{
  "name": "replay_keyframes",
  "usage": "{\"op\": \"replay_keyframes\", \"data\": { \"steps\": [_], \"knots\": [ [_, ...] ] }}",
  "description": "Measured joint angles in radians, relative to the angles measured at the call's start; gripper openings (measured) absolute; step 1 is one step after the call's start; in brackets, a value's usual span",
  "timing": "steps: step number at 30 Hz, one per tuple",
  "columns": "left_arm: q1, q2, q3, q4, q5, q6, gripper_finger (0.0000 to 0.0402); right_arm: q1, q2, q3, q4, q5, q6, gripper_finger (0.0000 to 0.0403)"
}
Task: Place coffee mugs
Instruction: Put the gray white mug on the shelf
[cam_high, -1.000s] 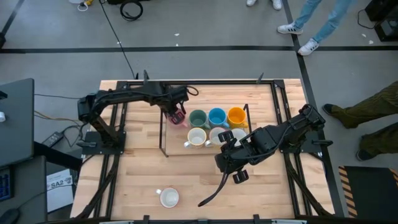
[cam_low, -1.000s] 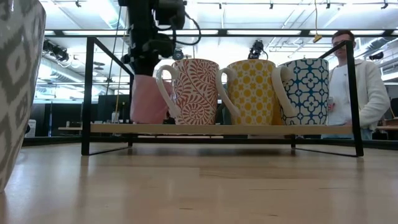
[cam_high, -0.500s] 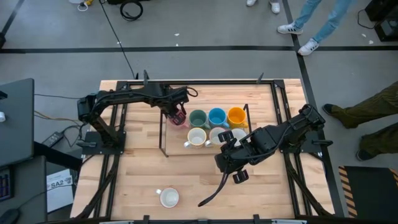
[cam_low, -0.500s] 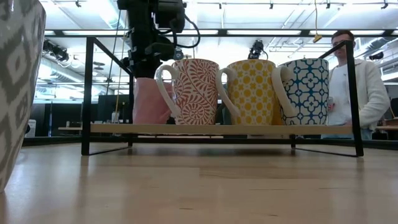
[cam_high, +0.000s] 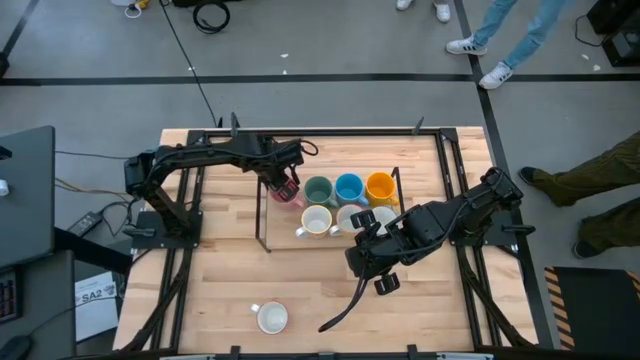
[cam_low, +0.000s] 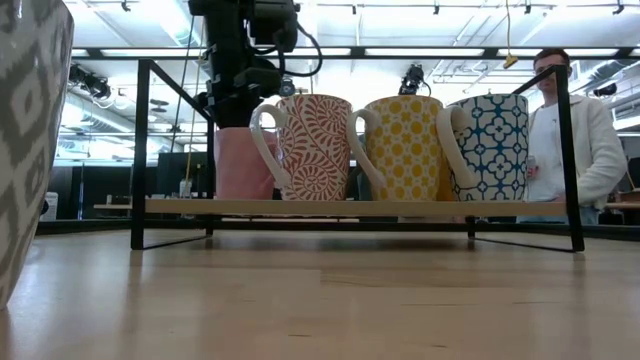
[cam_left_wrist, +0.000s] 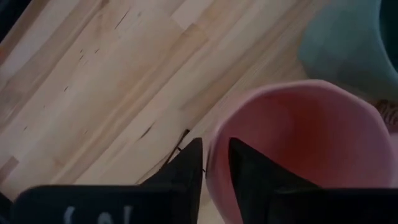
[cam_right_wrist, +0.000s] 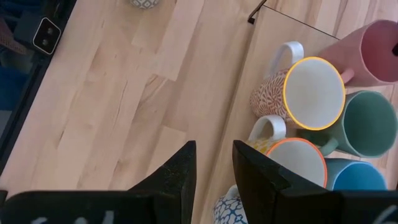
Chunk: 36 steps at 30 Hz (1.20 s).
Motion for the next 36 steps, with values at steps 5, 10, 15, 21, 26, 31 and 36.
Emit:
{"op": "replay_keyframes", "data": {
  "steps": [5,10,15,21,26,31,36],
  "knots": [
    [0.0,0.0,0.0,0.0,0.0,0.001,0.0121,0.0,0.0,0.0,0.0,0.0,0.0,0.011],
    [0.001,-0.002,0.026,-0.034,0.009,0.043,0.0148,0.0,0.0,0.0,0.0,0.0,0.0,0.0109],
    [-0.004,-0.008,0.091,-0.074,0.037,0.061,0.015,0.0,0.0,0.0,0.009,0.0,0.0,0.011],
    [-0.038,-0.023,0.216,-0.198,0.036,0.092,0.0151,0.0,0.0,0.0,0.053,0.0,-0.004,0.011],
    [-0.142,-0.116,0.277,-0.247,0.023,0.105,0.0151,0.0,0.0,0.0,0.096,0.0,-0.011,0.0111],
    [-0.355,-0.293,0.227,-0.25,-0.056,0.004,0.0151,0.0,0.003,0.0,0.207,-0.001,-0.022,0.011],
    [-0.656,-0.464,0.083,-0.201,-0.189,-0.226,0.0151,-0.002,0.013,0.0,0.387,-0.028,-0.022,0.0111]
  ]
}}
